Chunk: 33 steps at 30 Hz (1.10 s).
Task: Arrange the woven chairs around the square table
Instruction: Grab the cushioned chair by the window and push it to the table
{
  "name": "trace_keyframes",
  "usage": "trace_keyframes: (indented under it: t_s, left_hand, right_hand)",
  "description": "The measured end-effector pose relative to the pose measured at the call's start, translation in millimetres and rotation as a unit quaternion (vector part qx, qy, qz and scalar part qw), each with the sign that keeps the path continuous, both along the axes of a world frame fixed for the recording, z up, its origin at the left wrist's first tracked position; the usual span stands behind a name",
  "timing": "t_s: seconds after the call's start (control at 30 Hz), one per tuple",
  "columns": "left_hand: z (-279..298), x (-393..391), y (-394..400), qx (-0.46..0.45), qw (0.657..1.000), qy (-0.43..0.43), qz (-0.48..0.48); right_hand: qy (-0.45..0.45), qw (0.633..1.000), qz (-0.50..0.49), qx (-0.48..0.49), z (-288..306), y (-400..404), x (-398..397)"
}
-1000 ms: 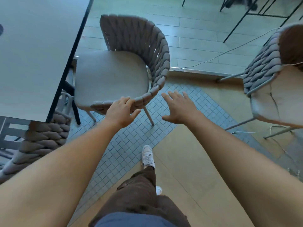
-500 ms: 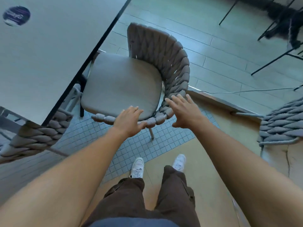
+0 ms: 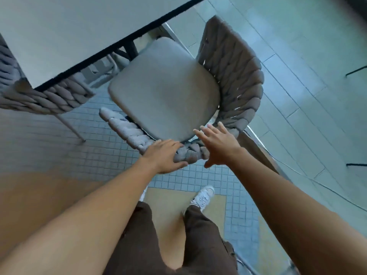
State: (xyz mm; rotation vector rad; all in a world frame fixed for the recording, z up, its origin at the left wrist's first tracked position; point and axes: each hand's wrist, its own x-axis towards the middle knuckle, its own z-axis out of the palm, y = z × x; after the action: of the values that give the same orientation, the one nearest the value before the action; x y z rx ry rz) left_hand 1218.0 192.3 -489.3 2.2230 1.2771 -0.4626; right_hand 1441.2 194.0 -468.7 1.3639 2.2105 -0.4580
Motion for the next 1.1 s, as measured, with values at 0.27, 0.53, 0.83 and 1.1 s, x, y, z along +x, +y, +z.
trace_keyframes:
  t_s: [0.27,0.53,0.83,1.1]
  left_hand:
    - [-30,60,-5,-0.015,0.999,0.021,0.026]
    - [-51,64,-13,0.003,0.999,0.035,0.039]
    - [-44,50,-24,-0.013,0.999,0.027,-0.016]
    - [-40,28,-33,-0.023,0.996,0.030,-0.084]
  right_hand:
    - [-0.011,0.995,0.091,-0.050,-46,22,32]
    - [-0.009,0.996,0.087,0.014,-66,25,31]
    - [0.011,0.999,0.037,0.032,-63,-8,24]
    - [0.003,1.000,0.007,0.008,-67,-40,2]
